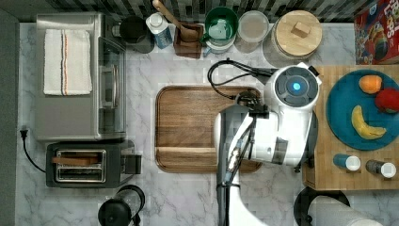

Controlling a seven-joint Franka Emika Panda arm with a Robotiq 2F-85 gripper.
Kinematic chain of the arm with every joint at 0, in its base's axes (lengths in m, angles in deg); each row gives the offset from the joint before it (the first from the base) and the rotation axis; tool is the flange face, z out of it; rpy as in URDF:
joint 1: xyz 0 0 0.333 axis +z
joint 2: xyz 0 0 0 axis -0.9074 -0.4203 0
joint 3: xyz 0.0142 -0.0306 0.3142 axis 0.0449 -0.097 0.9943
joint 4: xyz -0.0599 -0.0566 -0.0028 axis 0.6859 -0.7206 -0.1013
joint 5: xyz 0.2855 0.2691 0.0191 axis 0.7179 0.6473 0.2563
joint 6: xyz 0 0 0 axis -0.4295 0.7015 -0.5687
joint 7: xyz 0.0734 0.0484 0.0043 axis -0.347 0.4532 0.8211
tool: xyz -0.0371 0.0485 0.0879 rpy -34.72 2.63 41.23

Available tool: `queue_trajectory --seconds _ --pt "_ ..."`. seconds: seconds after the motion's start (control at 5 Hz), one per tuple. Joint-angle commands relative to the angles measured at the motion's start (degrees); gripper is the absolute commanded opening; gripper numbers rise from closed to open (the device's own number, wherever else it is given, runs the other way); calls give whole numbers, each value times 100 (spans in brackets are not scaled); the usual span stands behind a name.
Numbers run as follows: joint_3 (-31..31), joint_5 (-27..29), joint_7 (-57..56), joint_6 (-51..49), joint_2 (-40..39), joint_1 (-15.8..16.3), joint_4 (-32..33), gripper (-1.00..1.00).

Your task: Open the drawer.

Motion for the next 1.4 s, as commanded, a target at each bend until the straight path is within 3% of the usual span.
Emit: queue_trajectory --seconds 0.2,1.4 --pt "-265 -189 -929 403 -172 -267 210 100" --pt "-313 516 -1663 1310 -992 -673 396 100"
